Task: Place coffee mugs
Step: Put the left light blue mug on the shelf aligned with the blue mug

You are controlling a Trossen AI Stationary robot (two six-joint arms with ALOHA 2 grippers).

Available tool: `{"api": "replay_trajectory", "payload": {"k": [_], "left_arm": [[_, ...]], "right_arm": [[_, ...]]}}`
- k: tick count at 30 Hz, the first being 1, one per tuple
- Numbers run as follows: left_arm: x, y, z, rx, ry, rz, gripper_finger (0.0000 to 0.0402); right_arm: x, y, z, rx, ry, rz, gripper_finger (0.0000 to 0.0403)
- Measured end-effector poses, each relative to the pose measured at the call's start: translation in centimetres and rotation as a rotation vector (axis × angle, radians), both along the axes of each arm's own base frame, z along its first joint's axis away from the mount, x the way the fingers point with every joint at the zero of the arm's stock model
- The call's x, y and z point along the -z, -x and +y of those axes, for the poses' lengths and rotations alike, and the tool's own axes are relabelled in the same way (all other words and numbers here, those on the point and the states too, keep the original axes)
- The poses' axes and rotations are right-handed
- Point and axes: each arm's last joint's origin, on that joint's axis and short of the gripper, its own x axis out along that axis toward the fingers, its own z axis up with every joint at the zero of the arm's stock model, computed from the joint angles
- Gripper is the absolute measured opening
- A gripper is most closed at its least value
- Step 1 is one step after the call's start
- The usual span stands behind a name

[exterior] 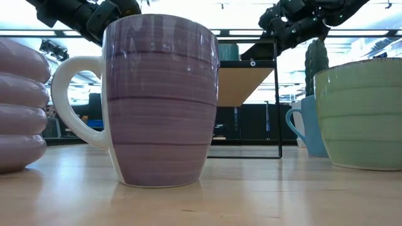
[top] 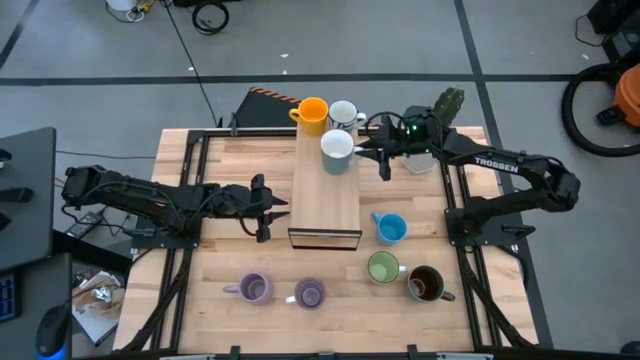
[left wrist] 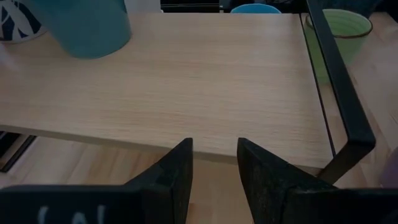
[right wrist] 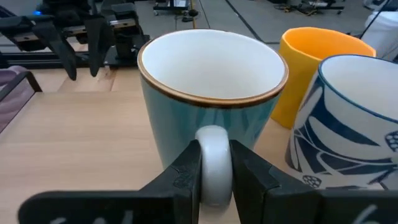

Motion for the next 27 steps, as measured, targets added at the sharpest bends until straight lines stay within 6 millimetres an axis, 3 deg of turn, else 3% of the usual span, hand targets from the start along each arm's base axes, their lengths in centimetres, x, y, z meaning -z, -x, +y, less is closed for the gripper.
{"api": "replay_trajectory", "payload": {"k": [16, 27], "left_arm": [[0.0, 0.0, 0.0, 0.0, 0.0, 0.0, 0.0133], [0.0, 0.0, 0.0, 0.0, 0.001, 0.0, 0.0133]], "right_arm": [[0.1, 1.9, -2.3, -0.02, -0.006, -0.009, 0.0073], [0.2, 2.2, -2.6, -0.047, -0.003, -0.011, 0.0076]]}}
